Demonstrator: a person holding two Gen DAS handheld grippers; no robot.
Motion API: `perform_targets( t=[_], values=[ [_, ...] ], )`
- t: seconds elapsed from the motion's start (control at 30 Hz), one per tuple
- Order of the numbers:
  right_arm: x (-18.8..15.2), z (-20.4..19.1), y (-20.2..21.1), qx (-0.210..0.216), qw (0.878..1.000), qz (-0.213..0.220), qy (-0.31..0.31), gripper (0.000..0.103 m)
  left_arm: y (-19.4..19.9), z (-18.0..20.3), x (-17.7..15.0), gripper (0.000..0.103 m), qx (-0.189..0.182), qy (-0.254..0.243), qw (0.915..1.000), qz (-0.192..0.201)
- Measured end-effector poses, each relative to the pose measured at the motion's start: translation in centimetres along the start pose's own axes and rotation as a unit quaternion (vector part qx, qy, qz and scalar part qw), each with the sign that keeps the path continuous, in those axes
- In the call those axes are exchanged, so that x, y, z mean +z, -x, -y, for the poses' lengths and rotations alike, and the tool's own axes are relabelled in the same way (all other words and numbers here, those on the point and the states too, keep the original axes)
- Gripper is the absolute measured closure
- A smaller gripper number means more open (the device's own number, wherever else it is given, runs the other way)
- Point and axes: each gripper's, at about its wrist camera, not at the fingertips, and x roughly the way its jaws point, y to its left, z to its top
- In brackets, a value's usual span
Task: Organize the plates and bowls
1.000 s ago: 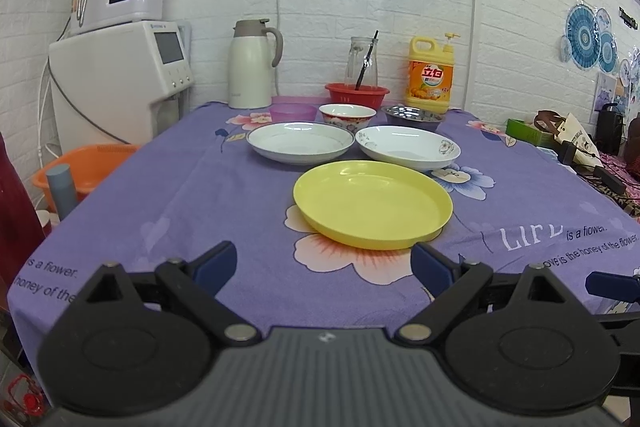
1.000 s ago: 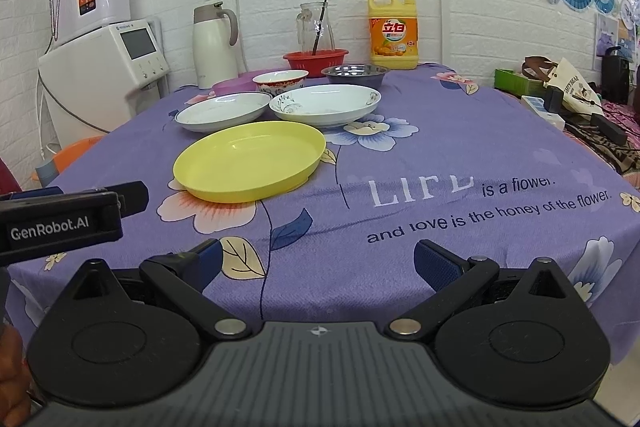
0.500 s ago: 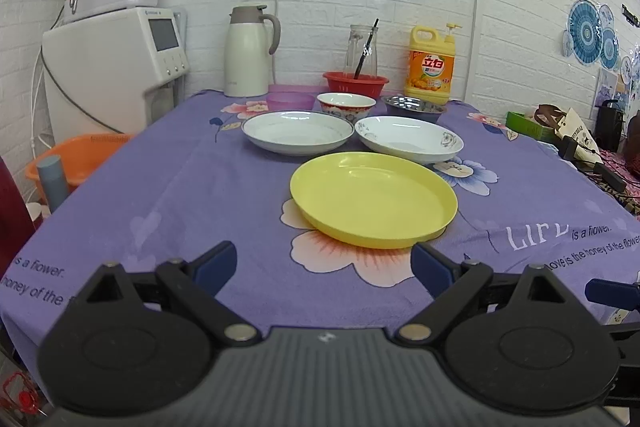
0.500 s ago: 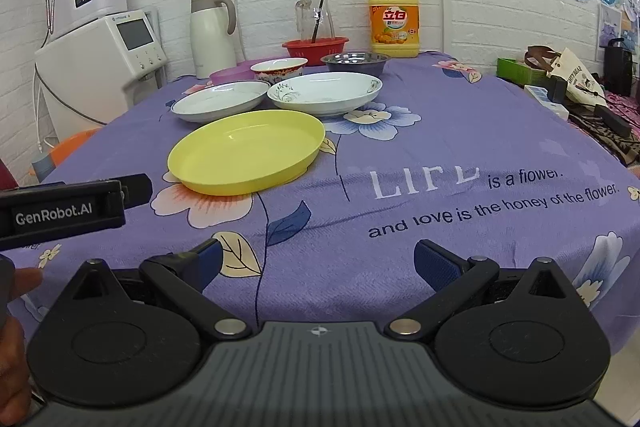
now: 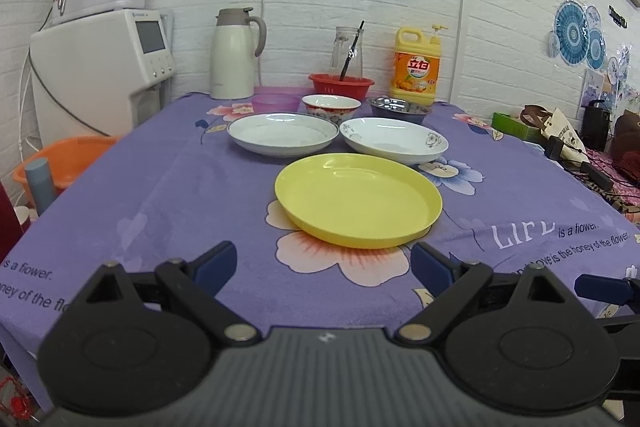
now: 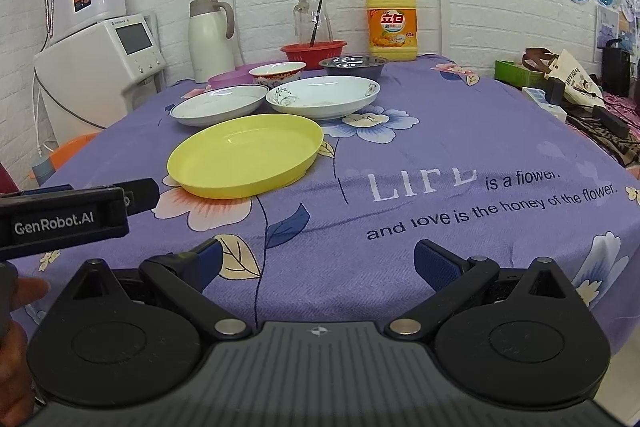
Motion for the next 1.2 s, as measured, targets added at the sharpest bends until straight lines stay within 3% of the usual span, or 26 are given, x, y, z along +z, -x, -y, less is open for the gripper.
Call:
perform_targets(
  t=[0.23, 0.43, 0.8, 1.07, 1.2],
  values=[
    [-0.5, 0.9, -1.2, 0.01, 1.0, -0.003, -0.018, 0.0, -1.3, -0.1, -0.7, 0.011, -0.018, 0.003, 0.9996, -0.023],
    [0.9, 1.6, -2.7, 0.021, 1.0, -0.01, -0.015, 0.0, -2.5, -1.5, 1.0, 0.011, -0.046, 0.031, 0.998, -0.029],
    [8.1, 1.0, -11.9, 0.028, 0.997, -0.064, 0.012, 0.0, -10.1, -4.2, 5.8, 0.011, -0.032, 0.068, 0.9939, -0.081],
    [9.5, -0.3, -16.1, 0.042, 0.993, -0.104, 0.044, 0.0, -14.4, -4.4, 7.0, 0.012, -0.039, 0.05, 0.9922, -0.107],
    [9.4, 0.1, -17.4, 0.056, 0.99, -0.123, 0.03, 0.0, -15.4, -4.6, 7.2, 0.012, -0.048, 0.048, 0.991, -0.115]
  ],
)
